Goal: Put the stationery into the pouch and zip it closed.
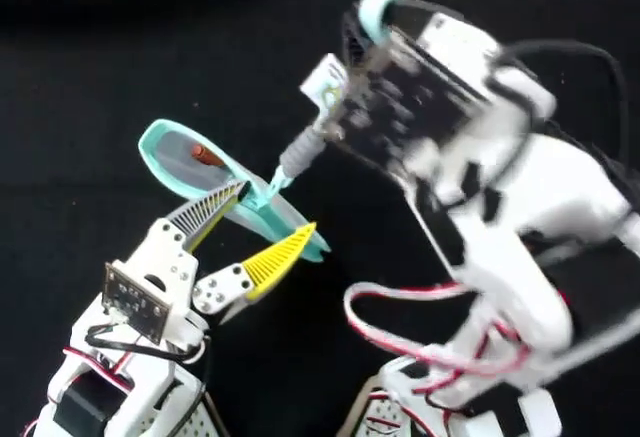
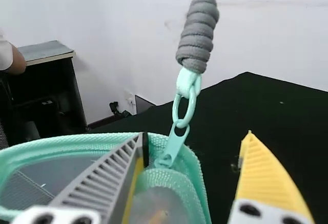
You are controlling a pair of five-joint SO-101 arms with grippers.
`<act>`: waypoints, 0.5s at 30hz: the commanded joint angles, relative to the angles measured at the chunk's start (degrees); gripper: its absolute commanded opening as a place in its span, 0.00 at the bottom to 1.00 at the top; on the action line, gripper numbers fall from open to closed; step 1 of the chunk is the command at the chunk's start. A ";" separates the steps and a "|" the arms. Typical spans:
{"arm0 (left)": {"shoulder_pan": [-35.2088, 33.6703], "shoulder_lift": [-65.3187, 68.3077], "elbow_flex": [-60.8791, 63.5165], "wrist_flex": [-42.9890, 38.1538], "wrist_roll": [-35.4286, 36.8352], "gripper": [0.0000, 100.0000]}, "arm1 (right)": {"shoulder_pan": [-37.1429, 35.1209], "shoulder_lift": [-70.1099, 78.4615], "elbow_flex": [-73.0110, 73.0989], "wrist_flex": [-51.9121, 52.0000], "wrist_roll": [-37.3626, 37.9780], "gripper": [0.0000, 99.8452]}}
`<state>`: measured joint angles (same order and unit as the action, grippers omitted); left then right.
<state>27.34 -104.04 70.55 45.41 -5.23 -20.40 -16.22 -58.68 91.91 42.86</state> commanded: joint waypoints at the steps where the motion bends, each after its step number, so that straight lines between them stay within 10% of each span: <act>1: 0.04 0.09 0.40 0.18 0.26 0.30 | 2.46 -2.33 -1.80 2.37 0.53 0.01; 15: -9.19 -0.09 -20.79 19.69 -2.46 0.30 | 2.73 -1.01 -0.13 1.32 0.18 0.01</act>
<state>19.16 -104.04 54.11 58.42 -6.46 -18.29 -17.45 -58.68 95.43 42.95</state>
